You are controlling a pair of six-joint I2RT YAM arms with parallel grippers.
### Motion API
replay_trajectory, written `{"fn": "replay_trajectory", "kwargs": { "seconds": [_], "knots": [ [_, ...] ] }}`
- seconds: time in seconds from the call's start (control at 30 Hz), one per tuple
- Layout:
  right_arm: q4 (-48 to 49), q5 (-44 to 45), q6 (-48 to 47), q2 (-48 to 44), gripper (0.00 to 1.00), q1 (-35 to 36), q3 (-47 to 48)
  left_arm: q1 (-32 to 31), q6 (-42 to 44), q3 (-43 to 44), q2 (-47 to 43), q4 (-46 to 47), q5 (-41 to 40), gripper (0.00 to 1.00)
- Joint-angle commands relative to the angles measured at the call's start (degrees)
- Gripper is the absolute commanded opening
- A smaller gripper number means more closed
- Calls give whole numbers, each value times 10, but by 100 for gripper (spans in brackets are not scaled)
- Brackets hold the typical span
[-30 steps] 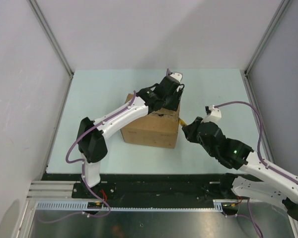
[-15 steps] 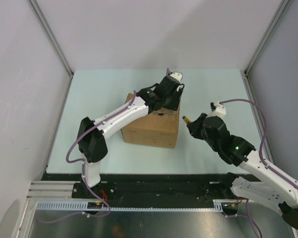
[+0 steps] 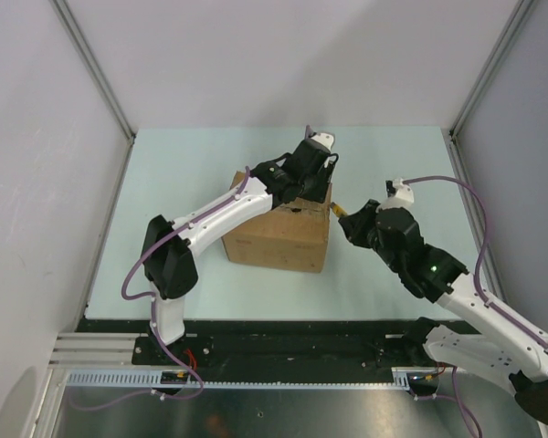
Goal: Unpack the express box
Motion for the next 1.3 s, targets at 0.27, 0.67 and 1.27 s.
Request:
{"fn": "replay_trajectory", "kwargs": {
  "seconds": [0.27, 0.67, 1.27],
  "knots": [
    [15, 33, -10, 35, 0, 4, 31, 1, -10, -23, 37, -78, 21, 53],
    [-16, 30, -2, 34, 0, 24, 31, 1, -11, -25, 38, -79, 19, 53],
    [-127, -55, 16, 30, 0, 51, 30, 1, -26, -39, 43, -80, 20, 53]
  ]
}}
